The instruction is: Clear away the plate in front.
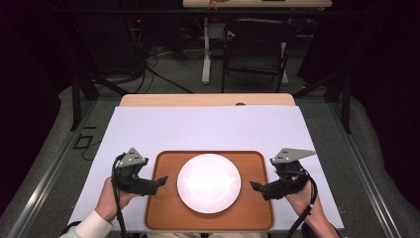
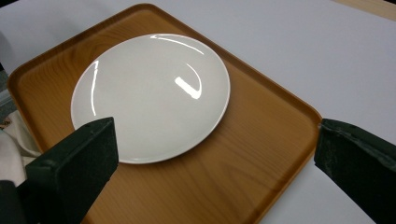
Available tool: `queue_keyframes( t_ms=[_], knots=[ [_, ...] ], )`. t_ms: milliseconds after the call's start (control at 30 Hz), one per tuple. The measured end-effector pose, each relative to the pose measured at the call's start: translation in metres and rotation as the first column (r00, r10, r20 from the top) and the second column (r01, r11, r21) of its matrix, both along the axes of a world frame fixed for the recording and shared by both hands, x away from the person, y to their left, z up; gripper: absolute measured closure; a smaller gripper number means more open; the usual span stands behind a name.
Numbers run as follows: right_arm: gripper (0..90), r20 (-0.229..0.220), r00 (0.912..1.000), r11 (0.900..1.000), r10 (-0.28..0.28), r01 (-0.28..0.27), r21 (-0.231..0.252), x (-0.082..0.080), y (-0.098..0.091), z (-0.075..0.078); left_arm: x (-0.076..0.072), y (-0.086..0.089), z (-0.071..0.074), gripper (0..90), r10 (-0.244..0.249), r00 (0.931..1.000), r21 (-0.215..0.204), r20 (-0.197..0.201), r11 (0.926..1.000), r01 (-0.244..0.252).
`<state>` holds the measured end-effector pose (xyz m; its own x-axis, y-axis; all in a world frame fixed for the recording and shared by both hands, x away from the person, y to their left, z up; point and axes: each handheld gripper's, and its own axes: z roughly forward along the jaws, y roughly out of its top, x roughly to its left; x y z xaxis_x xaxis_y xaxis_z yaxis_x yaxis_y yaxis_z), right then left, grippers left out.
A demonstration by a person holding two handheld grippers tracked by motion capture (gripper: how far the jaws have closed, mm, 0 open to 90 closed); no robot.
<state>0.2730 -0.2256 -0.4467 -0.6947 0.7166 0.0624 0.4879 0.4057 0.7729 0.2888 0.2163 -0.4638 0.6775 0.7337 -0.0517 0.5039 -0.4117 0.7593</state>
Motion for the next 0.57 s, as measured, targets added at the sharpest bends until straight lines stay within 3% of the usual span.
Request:
queue_keyframes(
  t_ms=[167, 333, 400, 567],
  knots=[
    [0.0, 0.016, 0.9989, 0.9991, -0.043, 0.044, -0.001, -0.019, -0.022, -0.006, -0.008, 0.020, 0.000, 7.3, 0.012, 0.9997, -0.011, 0.021, 0.9999, -0.012],
    [0.0, 0.019, 0.9984, 0.9985, -0.054, 0.054, 0.009, -0.031, -0.034, -0.013, -0.016, 0.038, -0.005, 7.3, 0.061, 0.9973, -0.024, 0.042, 0.9979, -0.060],
    [0.0, 0.011, 0.9983, 0.9983, -0.057, 0.057, 0.015, -0.039, -0.040, -0.020, -0.019, 0.046, -0.011, 7.3, 0.099, 0.9942, -0.017, 0.041, 0.9950, -0.099],
    [0.0, -0.001, 0.9979, 0.9975, -0.065, 0.065, 0.029, -0.044, -0.046, -0.025, -0.019, 0.054, -0.019, 7.3, 0.137, 0.9903, -0.019, 0.024, 0.9904, -0.137]
  ],
)
